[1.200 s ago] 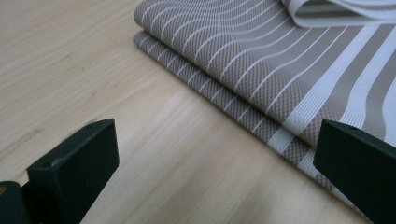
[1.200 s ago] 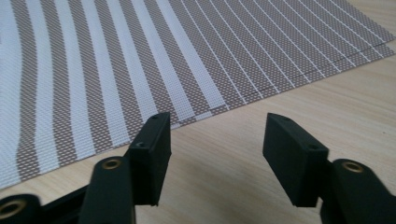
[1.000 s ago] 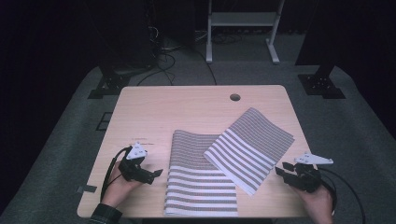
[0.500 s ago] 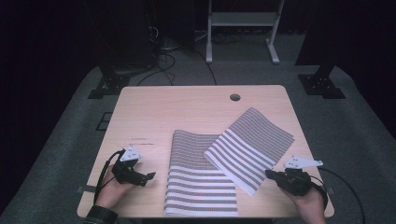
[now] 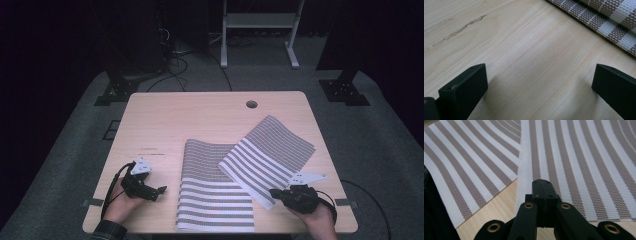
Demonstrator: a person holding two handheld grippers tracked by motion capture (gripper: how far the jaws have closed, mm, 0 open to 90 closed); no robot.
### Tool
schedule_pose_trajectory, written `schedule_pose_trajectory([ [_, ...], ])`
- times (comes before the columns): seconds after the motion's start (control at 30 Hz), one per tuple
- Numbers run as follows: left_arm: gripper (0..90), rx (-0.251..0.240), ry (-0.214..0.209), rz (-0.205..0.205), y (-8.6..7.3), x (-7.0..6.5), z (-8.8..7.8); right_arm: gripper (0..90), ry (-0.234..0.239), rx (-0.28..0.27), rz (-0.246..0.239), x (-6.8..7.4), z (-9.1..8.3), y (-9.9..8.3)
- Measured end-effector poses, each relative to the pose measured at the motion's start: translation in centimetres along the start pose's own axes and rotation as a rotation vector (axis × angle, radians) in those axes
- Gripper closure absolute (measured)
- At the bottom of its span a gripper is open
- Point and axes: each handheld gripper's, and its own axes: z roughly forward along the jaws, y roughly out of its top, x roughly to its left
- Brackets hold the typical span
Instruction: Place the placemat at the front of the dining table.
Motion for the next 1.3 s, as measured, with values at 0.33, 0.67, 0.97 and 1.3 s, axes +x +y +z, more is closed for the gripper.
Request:
schedule_pose_trajectory([
  [0.33,0.0,-0.018,0.003,-0.005,-0.2,0.0,0.0,89.9,0.044,0.079,-0.041,1.1,1.6,-0.3],
  [0.67,0.0,-0.018,0.003,-0.005,-0.2,0.0,0.0,90.0,0.038,0.131,-0.076,1.4,2.2,-0.4],
  [0.97,0.0,-0.018,0.005,-0.007,-0.2,0.0,0.0,90.0,-0.002,0.148,-0.060,0.9,1.4,-0.7],
  [1.3,0.0,-0.018,0.005,-0.007,-0.2,0.0,0.0,90.0,-0.072,0.159,-0.028,-0.5,0.3,-1.2],
])
